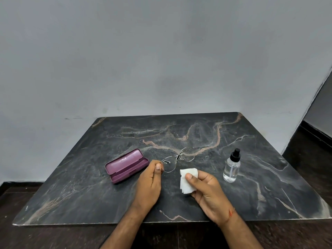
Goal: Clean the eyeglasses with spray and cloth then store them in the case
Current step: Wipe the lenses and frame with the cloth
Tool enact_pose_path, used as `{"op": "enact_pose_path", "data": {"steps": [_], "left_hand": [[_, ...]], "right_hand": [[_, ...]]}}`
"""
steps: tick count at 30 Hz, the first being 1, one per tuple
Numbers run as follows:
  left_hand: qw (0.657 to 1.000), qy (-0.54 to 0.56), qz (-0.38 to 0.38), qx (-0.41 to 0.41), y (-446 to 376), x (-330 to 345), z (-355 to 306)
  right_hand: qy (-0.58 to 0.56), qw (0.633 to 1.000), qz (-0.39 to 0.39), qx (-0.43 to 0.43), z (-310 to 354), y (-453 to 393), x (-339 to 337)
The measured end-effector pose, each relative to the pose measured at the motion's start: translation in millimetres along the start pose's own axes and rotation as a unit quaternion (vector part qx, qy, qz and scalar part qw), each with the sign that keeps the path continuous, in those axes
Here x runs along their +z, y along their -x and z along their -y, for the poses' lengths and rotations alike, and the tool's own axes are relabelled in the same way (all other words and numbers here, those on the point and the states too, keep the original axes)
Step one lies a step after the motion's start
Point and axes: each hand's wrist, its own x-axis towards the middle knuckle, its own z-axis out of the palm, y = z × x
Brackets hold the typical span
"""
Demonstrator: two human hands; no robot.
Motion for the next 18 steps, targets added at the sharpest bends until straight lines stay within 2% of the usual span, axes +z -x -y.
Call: {"op": "enact_pose_path", "data": {"steps": [5,10,14,18], "left_hand": [[0.998,-0.056,0.027,0.003,1.8,0.7,0.4],[0.996,-0.062,0.058,0.001,3.8,0.2,-3.3],[0.991,-0.098,0.092,-0.002,6.1,-1.5,-5.7],[0.978,-0.167,0.125,0.014,11.5,-5.7,-8.5]], "right_hand": [[0.070,0.997,-0.020,-0.041,24.4,21.5,-32.2],[0.067,0.994,-0.058,-0.059,25.0,27.6,-56.7],[0.018,0.995,-0.086,-0.051,22.3,27.5,-58.1],[0.026,0.996,-0.070,-0.054,23.6,23.6,-60.5]]}}
